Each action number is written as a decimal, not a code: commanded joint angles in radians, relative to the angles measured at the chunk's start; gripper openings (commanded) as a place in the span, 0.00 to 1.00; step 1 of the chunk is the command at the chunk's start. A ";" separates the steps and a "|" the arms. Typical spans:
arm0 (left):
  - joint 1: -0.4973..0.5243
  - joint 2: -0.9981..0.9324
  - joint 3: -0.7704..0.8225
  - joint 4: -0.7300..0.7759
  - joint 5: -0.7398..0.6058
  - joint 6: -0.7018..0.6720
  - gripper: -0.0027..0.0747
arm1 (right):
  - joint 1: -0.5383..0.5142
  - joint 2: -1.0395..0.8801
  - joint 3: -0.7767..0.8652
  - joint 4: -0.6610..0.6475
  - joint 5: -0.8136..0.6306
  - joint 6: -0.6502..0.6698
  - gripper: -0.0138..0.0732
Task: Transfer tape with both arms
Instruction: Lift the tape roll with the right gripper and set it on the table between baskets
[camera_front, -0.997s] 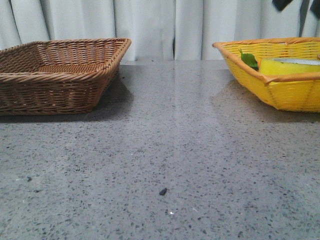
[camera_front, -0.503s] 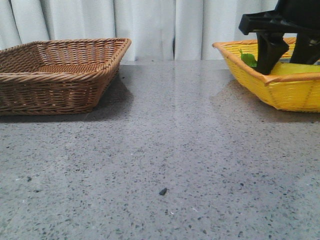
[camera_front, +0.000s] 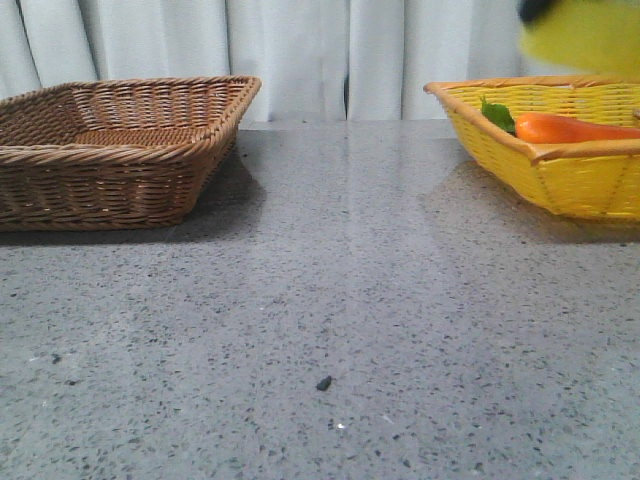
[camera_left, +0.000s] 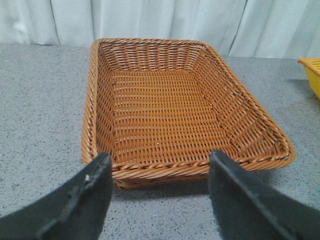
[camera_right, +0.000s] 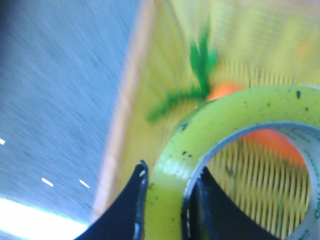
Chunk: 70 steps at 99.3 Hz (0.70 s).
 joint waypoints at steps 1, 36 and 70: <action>-0.001 0.013 -0.035 -0.015 -0.069 -0.002 0.53 | 0.069 -0.064 -0.150 0.007 -0.068 -0.012 0.08; -0.001 0.013 -0.035 -0.031 -0.069 -0.002 0.53 | 0.303 0.099 -0.228 0.015 -0.137 -0.012 0.08; -0.008 0.013 -0.035 -0.033 -0.039 -0.002 0.53 | 0.303 0.291 -0.228 -0.005 -0.101 0.011 0.26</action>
